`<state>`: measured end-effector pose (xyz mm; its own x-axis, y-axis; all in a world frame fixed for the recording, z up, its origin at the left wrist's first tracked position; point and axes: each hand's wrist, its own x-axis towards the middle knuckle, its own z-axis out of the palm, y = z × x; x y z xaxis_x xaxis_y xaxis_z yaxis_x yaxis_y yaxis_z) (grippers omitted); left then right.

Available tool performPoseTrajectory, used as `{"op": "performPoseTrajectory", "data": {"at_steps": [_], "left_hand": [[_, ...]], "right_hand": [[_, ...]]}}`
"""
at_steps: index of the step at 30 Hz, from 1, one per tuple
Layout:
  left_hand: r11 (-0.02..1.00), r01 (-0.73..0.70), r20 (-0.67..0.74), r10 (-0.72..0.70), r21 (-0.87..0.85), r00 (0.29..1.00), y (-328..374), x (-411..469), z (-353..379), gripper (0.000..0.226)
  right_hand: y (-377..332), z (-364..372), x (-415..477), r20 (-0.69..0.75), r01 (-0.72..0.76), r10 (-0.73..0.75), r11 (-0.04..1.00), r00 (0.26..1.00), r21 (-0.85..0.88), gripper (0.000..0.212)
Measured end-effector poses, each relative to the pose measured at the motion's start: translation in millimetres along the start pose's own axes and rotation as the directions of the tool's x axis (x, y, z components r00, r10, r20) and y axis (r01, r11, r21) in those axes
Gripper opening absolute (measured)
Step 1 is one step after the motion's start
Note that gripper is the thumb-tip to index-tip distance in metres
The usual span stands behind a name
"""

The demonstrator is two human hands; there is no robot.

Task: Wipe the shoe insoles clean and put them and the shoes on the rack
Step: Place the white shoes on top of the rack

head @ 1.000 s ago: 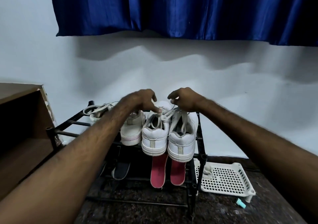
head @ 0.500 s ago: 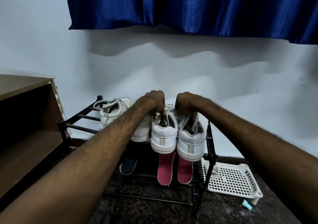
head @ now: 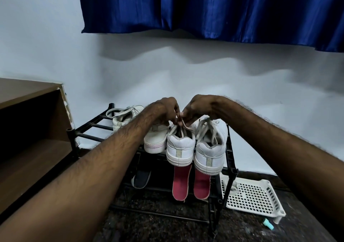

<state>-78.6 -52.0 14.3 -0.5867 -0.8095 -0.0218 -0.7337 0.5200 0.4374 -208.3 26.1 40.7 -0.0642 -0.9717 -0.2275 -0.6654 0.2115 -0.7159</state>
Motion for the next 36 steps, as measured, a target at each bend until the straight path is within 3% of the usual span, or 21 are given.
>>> {"op": "performPoseTrajectory", "data": {"at_steps": [3,6,9,12,14,16,22,24,27,29,32,34,36], "left_hand": [[1.0,-0.002,0.033,0.002,0.001,0.999,0.0,-0.9,-3.0,0.022],[1.0,-0.003,0.036,0.002,0.022,0.999,-2.2,0.2,-4.6,0.022],[1.0,-0.003,0.022,0.003,0.027,1.0,-5.4,2.1,-5.4,0.029],[0.999,0.005,0.055,-0.003,-0.033,0.999,-7.1,1.3,-6.3,0.023],[0.996,0.019,0.094,-0.01,-0.09,0.996,-6.9,-0.5,-5.7,0.018],[0.992,0.035,0.125,-0.019,-0.125,0.992,-6.4,-1.5,-4.7,0.015],[0.974,0.079,0.17,-0.044,-0.21,0.984,-8.8,-4.3,-9.2,0.017],[0.975,0.084,0.196,-0.044,-0.206,0.98,-9.3,-7.4,-10.6,0.024],[0.979,0.091,0.218,-0.05,-0.182,0.975,-8.8,-11.1,-9.9,0.023],[0.977,0.091,0.214,-0.05,-0.191,0.976,-9.1,-12.6,-9.9,0.018],[0.972,0.091,0.195,-0.048,-0.215,0.98,-11.8,-12.4,-13.0,0.016],[0.976,0.079,0.181,-0.042,-0.202,0.983,-13.5,-13.4,-14.0,0.011],[0.978,0.065,0.154,-0.035,-0.2,0.988,-15.2,-14.3,-14.6,0.011]], "right_hand": [[-7.1,-0.8,-10.8,-0.004,0.035,-0.035,0.999,0.999,0.013,0.007],[-2.9,11.9,-8.4,0.034,0.064,-0.064,0.998,0.997,0.011,0.006],[2.1,26.1,0.2,-0.03,0.102,-0.101,0.995,0.994,0.023,0.008],[-2.0,23.7,5.2,-0.159,0.096,-0.131,0.973,0.979,-0.208,0.011],[-0.7,17.4,6.2,-0.251,0.004,-0.145,0.872,0.957,-0.489,0.024],[2.8,15.5,2.9,-0.296,-0.092,-0.139,0.755,0.945,-0.649,0.037],[10.4,18.6,-5.7,-0.326,-0.194,-0.09,0.644,0.941,-0.74,0.049],[9.8,23.2,-5.8,-0.317,-0.203,-0.07,0.634,0.946,-0.746,0.043],[8.5,29.0,-1.9,-0.311,-0.182,-0.072,0.68,0.948,-0.711,0.017],[6.7,27.0,1.3,-0.34,-0.164,-0.083,0.755,0.937,-0.635,0.014],[-1.3,17.6,6.0,-0.289,-0.094,0.018,0.964,0.957,-0.25,0.02],[-4.0,15.3,6.0,-0.258,-0.075,0.059,0.996,0.964,-0.053,0.023],[-3.2,17.4,4.4,-0.233,-0.063,0.059,0.998,0.971,-0.009,0.016]]}}
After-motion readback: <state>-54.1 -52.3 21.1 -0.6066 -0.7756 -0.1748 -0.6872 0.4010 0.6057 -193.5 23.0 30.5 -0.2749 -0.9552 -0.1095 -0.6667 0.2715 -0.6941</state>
